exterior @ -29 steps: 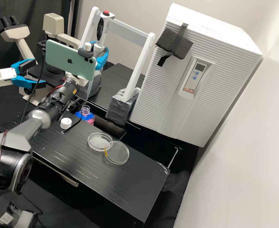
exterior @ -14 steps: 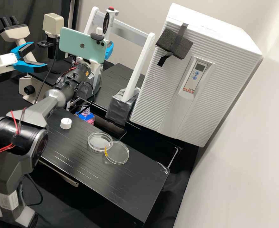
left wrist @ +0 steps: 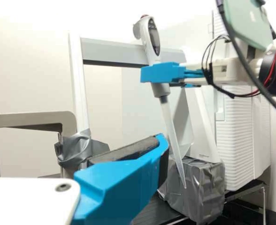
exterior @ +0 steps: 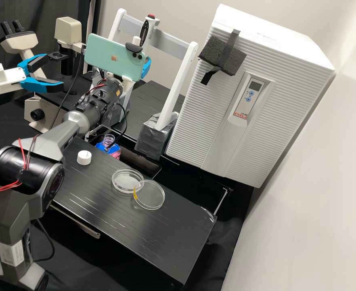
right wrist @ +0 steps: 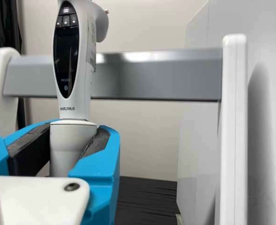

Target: Use the pipette

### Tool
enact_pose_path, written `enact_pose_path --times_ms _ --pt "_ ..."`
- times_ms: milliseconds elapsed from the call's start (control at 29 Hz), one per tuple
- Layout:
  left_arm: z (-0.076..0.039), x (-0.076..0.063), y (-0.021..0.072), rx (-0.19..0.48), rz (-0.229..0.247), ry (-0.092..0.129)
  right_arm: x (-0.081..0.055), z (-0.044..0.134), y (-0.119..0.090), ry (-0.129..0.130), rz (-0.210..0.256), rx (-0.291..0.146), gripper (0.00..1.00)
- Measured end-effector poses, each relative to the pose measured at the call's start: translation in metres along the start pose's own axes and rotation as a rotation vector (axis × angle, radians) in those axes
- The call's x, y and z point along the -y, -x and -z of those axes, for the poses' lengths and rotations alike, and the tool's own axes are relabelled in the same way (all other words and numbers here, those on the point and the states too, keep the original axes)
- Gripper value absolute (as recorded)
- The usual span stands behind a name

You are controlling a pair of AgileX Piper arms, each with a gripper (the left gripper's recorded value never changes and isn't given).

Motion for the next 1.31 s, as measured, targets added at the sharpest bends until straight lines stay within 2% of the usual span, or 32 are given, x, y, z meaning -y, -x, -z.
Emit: enact_pose_path --times_ms 276,414,518,587,690,897,1311 --pt "0.0 0.0 0.0 0.0 0.0 0.0 -0.014 0.014 -0.001 -0.004 -0.036 -0.038 0.0" --pt "0.0 0.0 0.0 0.0 0.0 0.0 -0.021 0.022 -0.004 -0.02 -0.061 -0.059 0.0" --pt "0.0 0.0 0.0 0.0 0.0 0.0 -0.02 0.02 -0.011 -0.024 -0.065 -0.053 0.0" --pt "0.0 0.0 0.0 0.0 0.0 0.0 -0.018 0.018 -0.014 -0.026 -0.059 -0.044 0.0" --pt "0.0 0.0 0.0 0.0 0.0 0.0 -0.01 0.012 -0.02 -0.038 -0.024 -0.014 0.0" --pt "0.0 0.0 0.0 0.0 0.0 0.0 -0.002 0.005 -0.022 -0.036 0.044 0.031 0.0" --pt "0.0 0.0 0.0 0.0 0.0 0.0 0.0 0.004 -0.022 -0.032 0.047 0.035 0.0"
